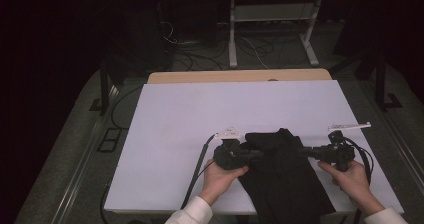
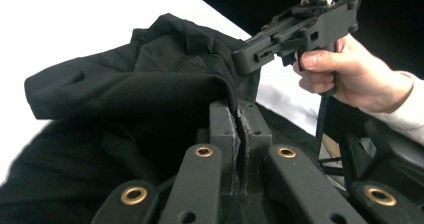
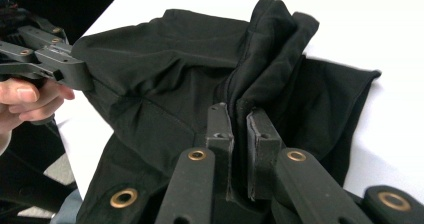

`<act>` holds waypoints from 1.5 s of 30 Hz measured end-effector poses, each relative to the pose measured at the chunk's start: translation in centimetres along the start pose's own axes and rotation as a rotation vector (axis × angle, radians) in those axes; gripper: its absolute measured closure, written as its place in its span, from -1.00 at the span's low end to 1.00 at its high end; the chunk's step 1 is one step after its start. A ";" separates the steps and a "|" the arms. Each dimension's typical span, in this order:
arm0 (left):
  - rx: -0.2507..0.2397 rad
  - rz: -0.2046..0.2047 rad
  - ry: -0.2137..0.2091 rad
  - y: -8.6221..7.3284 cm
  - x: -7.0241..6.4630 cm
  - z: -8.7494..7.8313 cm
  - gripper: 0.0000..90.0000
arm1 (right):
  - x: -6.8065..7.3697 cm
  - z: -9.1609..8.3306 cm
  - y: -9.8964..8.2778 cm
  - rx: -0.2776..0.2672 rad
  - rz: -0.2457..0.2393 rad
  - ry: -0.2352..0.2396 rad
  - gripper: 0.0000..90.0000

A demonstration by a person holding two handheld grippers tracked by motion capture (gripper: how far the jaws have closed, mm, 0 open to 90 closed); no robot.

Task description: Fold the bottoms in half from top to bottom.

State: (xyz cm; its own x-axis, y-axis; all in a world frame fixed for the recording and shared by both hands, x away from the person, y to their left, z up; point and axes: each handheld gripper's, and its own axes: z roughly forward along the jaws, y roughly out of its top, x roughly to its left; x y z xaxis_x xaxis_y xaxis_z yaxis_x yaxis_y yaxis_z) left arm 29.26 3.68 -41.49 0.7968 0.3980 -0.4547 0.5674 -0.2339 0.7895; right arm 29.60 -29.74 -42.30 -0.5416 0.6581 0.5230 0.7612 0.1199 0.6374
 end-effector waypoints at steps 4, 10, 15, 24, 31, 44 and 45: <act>0.015 -0.002 -0.007 -0.4 -0.2 0.2 0.91 | 0.1 0.1 -0.4 0.037 -0.004 -0.002 0.63; 0.048 -0.010 -0.011 -1.1 -0.5 0.3 0.91 | 0.0 0.1 -0.8 0.091 -0.042 -0.054 0.22; 0.066 -0.023 -0.013 -2.0 -0.3 0.3 0.91 | -0.4 0.2 -0.9 0.111 -0.042 -0.049 -0.22; 0.066 -0.040 -0.006 -2.6 0.2 0.0 0.91 | -1.0 0.1 0.9 0.085 -0.051 -0.059 -0.58; 0.067 -0.037 -0.013 -2.6 0.1 0.3 0.91 | -1.7 1.2 3.0 0.080 -0.038 -0.029 -0.60; 0.071 -0.039 -0.021 -2.7 0.0 0.5 0.91 | -2.8 5.0 5.7 0.097 -0.054 -0.014 -0.46; 0.071 -0.037 -0.022 -2.7 0.0 0.5 0.91 | -2.9 5.3 5.7 0.098 -0.053 -0.007 -0.42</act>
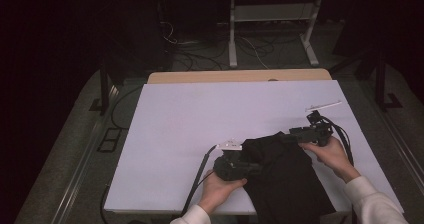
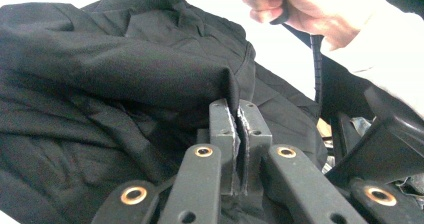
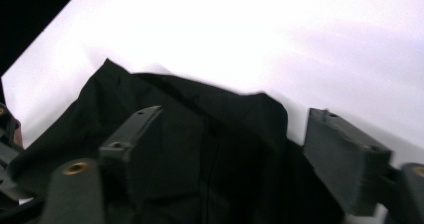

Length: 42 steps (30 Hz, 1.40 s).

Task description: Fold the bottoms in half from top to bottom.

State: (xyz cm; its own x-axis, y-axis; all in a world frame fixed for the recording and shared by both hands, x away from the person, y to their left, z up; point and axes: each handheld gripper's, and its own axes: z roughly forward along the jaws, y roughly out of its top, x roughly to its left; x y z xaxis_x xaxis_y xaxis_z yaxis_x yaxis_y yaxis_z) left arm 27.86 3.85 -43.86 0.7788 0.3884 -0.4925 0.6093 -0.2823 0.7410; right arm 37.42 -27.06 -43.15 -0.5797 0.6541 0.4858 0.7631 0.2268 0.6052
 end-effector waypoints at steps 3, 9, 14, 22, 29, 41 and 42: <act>0.000 0.002 0.000 0.0 0.0 0.0 0.91 | -0.1 0.7 0.3 0.018 -0.005 0.000 -0.33; -0.003 0.003 -0.001 -0.1 0.0 -0.1 0.91 | 0.2 1.5 0.6 0.054 -0.021 -0.008 0.13; -0.001 0.001 -0.003 -0.1 0.1 0.0 0.91 | 0.5 1.5 0.5 0.082 -0.036 -0.006 0.46; 0.007 0.008 -0.005 -0.3 0.0 0.0 0.89 | 0.4 0.7 0.5 0.061 0.029 0.080 0.88; 0.016 0.035 0.005 -0.3 -0.1 -0.5 0.72 | 0.9 -1.5 -0.1 0.001 0.101 0.184 0.88; -0.063 0.058 0.051 0.9 -0.3 -2.2 0.04 | 2.4 -3.8 -2.3 0.021 0.067 0.249 0.88; -0.079 0.057 0.061 1.2 -0.2 -2.3 -0.01 | 2.4 -3.9 -2.4 0.022 0.065 0.249 0.88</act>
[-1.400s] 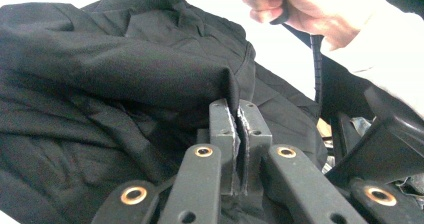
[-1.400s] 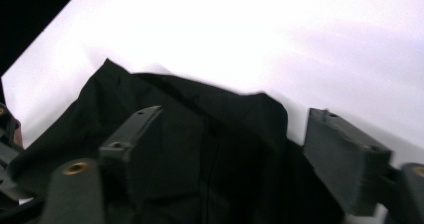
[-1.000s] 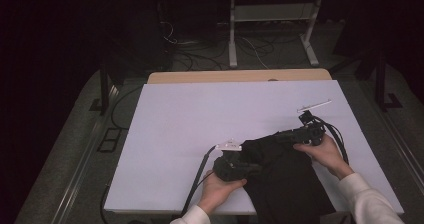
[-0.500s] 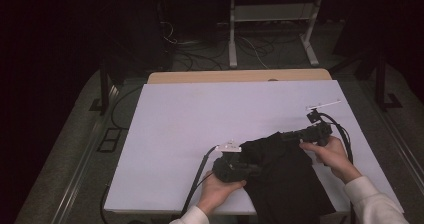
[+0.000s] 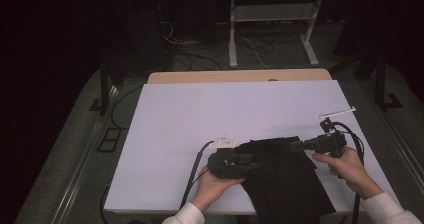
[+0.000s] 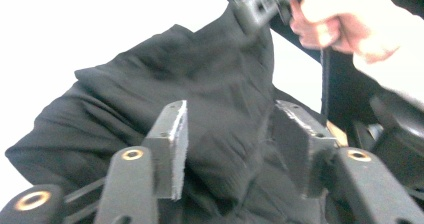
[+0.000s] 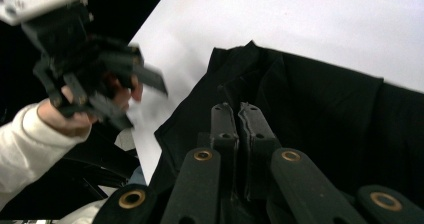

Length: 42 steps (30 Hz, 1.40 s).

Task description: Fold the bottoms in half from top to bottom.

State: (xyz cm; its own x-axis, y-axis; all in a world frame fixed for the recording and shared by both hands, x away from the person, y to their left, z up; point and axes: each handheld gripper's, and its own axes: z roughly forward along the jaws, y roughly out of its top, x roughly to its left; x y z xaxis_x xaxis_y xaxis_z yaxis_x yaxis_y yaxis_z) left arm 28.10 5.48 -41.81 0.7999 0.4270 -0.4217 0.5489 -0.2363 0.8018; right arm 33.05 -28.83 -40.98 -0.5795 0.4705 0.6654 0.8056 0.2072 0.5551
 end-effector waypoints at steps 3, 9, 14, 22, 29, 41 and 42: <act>-0.031 -0.014 0.026 0.7 0.6 -0.1 -0.13 | 0.1 -0.4 -0.5 0.006 -0.001 0.013 0.88; -0.058 -0.030 0.057 2.0 1.6 0.6 -0.31 | 0.7 -1.5 -1.7 0.003 -0.020 0.035 0.88; -0.068 -0.042 0.079 2.7 2.2 1.3 -0.44 | 1.4 -1.8 -2.5 0.023 -0.035 0.042 0.88; -0.065 -0.039 0.114 3.4 2.8 2.1 -0.59 | 2.3 -2.1 -4.2 0.073 -0.103 0.089 0.88; -0.047 -0.041 0.130 3.3 3.2 2.5 -0.61 | 2.6 -2.4 -6.5 0.161 -0.158 0.142 0.87; -0.029 -0.037 0.132 3.2 3.4 2.9 -0.62 | 2.9 -1.7 -8.5 0.291 -0.193 0.185 0.86; -0.027 -0.034 0.134 3.2 3.4 2.9 -0.62 | 2.8 -1.7 -8.7 0.300 -0.192 0.189 0.86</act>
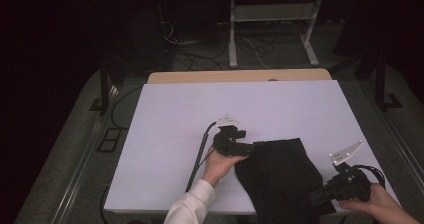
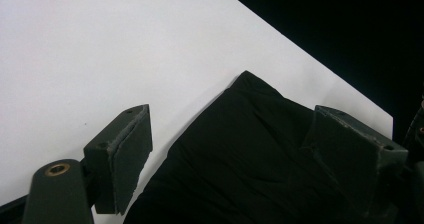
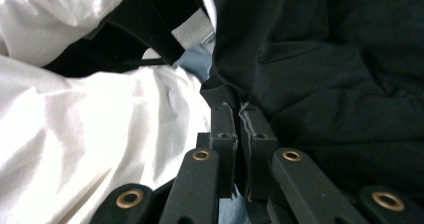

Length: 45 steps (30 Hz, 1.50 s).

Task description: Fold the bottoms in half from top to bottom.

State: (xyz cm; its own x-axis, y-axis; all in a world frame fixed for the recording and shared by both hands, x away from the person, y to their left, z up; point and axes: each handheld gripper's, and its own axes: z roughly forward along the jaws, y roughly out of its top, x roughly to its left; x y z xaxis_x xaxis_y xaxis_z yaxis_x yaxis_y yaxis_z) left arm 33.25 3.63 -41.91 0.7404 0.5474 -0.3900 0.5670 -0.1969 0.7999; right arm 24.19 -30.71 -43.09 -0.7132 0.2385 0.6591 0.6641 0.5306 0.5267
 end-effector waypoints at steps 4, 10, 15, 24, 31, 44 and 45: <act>0.003 0.002 0.000 -0.1 -0.1 0.1 -0.63 | 0.0 0.2 -0.6 0.041 -0.009 0.020 0.86; 0.014 0.015 0.005 -0.1 -0.1 0.2 -0.65 | -0.1 0.1 -1.6 0.085 -0.020 0.036 0.83; 0.025 0.015 0.006 -0.2 -0.1 0.4 -0.69 | 0.1 -0.2 -1.8 0.071 -0.021 0.020 0.07; 0.061 0.026 -0.004 -0.4 -0.2 0.3 -0.93 | 0.5 -1.0 -0.3 -0.090 -0.025 -0.162 -0.82; 0.059 0.029 -0.020 -0.5 -0.3 -0.1 -1.00 | 0.2 -2.0 1.4 -0.188 -0.041 -0.299 -1.00; 0.068 0.034 -0.014 -0.6 0.0 -0.9 -1.00 | -1.0 -3.0 3.7 -0.219 -0.053 -0.339 -1.00; 0.068 0.035 -0.013 -0.6 0.1 -1.0 -1.00 | -1.1 -3.1 3.9 -0.220 -0.055 -0.341 -1.00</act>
State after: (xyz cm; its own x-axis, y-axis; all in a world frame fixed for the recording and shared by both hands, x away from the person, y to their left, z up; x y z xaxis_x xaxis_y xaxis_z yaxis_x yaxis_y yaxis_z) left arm 32.59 4.59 -42.01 0.7648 0.5285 -0.3684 0.5633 -0.2711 0.7805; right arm 28.24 -31.40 -40.07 -0.7580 0.4902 0.4303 0.6285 0.3725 0.6828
